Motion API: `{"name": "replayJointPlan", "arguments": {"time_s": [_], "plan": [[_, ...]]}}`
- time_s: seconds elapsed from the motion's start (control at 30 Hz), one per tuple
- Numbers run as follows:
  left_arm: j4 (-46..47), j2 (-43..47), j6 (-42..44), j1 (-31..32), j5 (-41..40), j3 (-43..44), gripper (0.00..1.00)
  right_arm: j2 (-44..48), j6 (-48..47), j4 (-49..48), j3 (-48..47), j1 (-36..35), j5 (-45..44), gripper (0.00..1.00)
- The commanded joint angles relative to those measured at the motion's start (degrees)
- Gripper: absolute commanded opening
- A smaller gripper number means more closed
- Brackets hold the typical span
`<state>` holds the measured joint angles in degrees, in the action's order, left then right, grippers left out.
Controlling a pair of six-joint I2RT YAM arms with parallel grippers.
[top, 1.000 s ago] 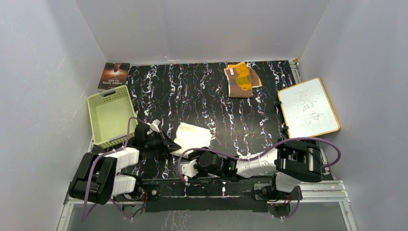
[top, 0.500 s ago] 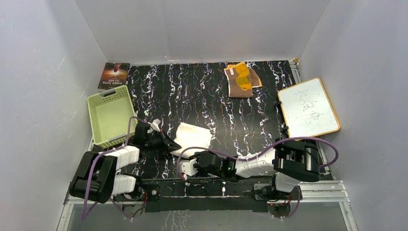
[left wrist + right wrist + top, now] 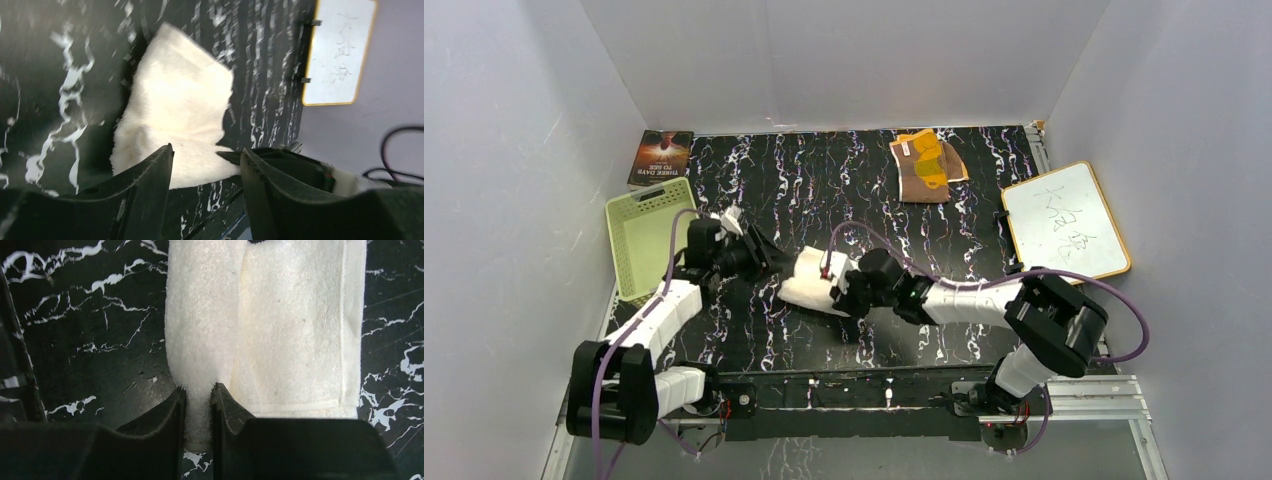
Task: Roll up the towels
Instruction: Roll the towel at the center of the board.
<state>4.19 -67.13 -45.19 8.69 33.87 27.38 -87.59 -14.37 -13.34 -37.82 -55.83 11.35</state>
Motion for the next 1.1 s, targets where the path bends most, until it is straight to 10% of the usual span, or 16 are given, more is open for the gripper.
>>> {"name": "replayJointPlan", "arguments": {"time_s": [0.0,0.33,0.63,1.07], "plan": [[-9.2,3.2,6.5,-0.5,1.9,8.2,0.52,-1.7,13.5,3.8,-6.3,7.4,13.6,0.00],[-6.3,3.3,6.3,-0.6,6.2,2.8,0.53,-9.9,40.6,-15.3,-6.8,22.9,45.1,0.00],[10.8,-5.3,-2.4,-0.4,9.2,-2.2,0.54,-18.9,55.9,-24.6,-5.7,25.9,48.4,0.00],[24.6,-17.5,-7.1,4.4,6.8,-3.1,0.55,-21.5,54.7,-22.6,-5.0,25.9,47.6,0.00]]}}
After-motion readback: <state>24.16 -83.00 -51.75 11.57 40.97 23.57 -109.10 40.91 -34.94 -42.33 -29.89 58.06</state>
